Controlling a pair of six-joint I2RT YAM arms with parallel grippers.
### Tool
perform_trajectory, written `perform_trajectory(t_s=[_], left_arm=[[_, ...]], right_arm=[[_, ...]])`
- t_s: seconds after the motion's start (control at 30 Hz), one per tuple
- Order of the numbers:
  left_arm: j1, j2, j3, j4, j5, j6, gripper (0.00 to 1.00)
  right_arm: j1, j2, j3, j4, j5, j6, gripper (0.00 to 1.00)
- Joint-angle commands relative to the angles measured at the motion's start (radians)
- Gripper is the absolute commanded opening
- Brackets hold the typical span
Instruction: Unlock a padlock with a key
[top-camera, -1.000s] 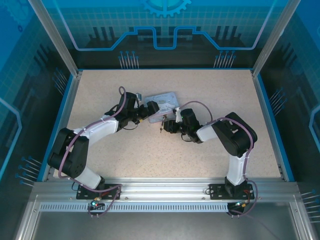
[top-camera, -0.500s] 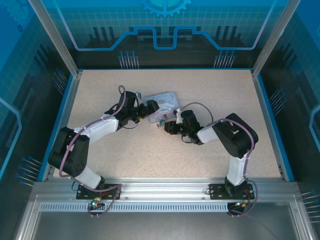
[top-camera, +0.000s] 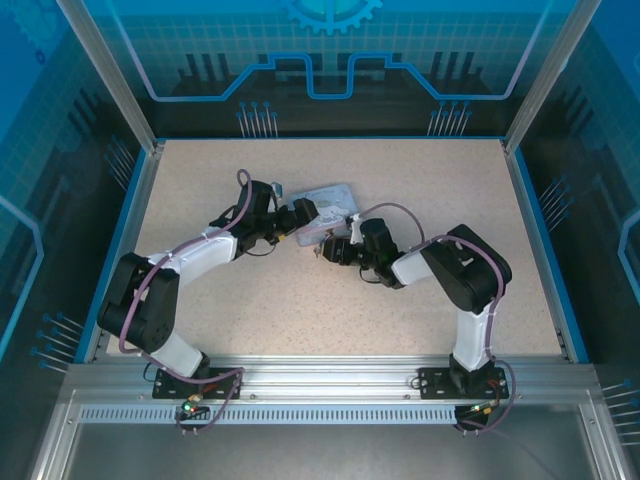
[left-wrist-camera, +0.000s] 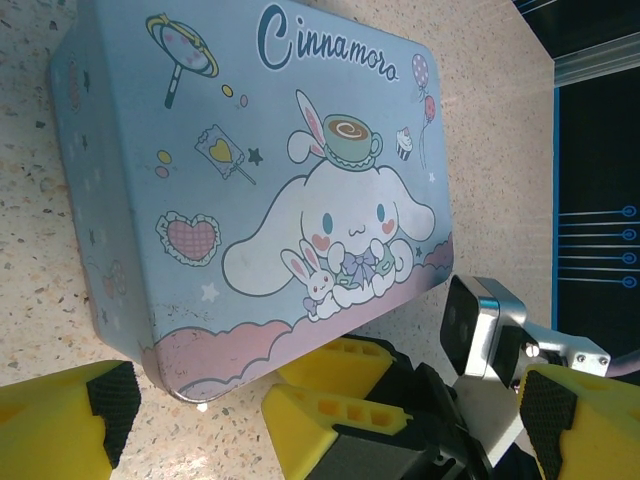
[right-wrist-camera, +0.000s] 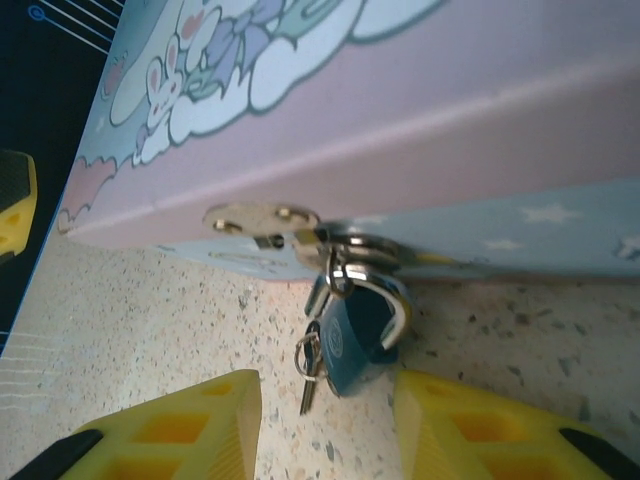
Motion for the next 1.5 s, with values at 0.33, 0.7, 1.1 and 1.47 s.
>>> perform_trajectory(t_s=[0.33, 0.7, 1.1, 1.47], left_arm=[[0.016, 0.026, 0.048, -0.012, 0.01, 0.001, 0.99], [0.017, 0.023, 0.044, -0.007, 0.013, -0.007, 0.99], [0.025, 0.025, 0.059, -0.038, -0.01, 0.019, 0.99], [0.022, 0.064, 0.148, -0.277, -0.201, 0.171, 0.99]], right_arm=[[0.099, 0.047, 0.048, -0.153, 0.193, 0.022, 0.38], [0.173, 0.045, 0.094, -0.246, 0.377, 0.058, 0.23], [0.127, -0.046, 0.038, -0.285, 0.267, -0.033, 0.0], [0.032, -0.065, 0.024, -0.322, 0.112, 0.0, 0.0]])
